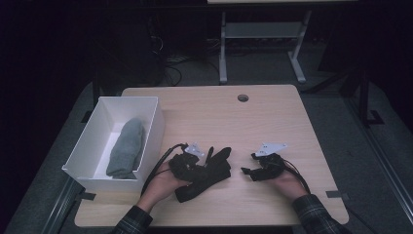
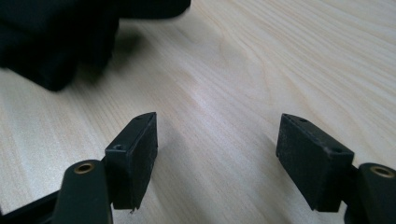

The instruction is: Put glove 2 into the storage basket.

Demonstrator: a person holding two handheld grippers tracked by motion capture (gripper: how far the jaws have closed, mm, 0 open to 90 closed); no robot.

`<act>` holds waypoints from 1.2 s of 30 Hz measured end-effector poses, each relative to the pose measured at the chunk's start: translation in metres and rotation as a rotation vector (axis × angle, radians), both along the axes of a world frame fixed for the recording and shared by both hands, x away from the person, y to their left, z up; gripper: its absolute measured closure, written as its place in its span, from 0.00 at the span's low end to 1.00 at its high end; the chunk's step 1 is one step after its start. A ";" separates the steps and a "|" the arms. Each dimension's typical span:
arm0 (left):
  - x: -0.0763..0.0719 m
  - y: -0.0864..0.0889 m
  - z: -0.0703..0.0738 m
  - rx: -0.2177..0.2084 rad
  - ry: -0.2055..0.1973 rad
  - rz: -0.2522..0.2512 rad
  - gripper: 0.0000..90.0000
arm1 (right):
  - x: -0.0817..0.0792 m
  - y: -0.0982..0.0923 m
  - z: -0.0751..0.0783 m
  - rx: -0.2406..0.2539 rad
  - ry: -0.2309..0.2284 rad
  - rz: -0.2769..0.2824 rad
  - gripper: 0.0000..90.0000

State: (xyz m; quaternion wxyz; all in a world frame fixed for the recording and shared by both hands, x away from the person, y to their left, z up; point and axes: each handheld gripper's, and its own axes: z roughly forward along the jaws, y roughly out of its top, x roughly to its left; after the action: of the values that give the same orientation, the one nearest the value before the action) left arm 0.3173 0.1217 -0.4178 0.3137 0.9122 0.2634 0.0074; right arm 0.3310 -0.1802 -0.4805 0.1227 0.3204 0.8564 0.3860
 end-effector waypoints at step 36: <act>0.035 0.069 0.124 -0.135 -0.068 0.212 0.75 | 0.001 0.003 -0.001 -0.016 0.018 -0.008 0.15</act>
State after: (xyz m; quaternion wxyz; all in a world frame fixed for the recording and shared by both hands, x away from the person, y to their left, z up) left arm 0.3522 0.1911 -0.2933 0.3806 0.8553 0.3475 0.0535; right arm 0.3319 -0.1772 -0.4814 0.1189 0.3264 0.8592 0.3757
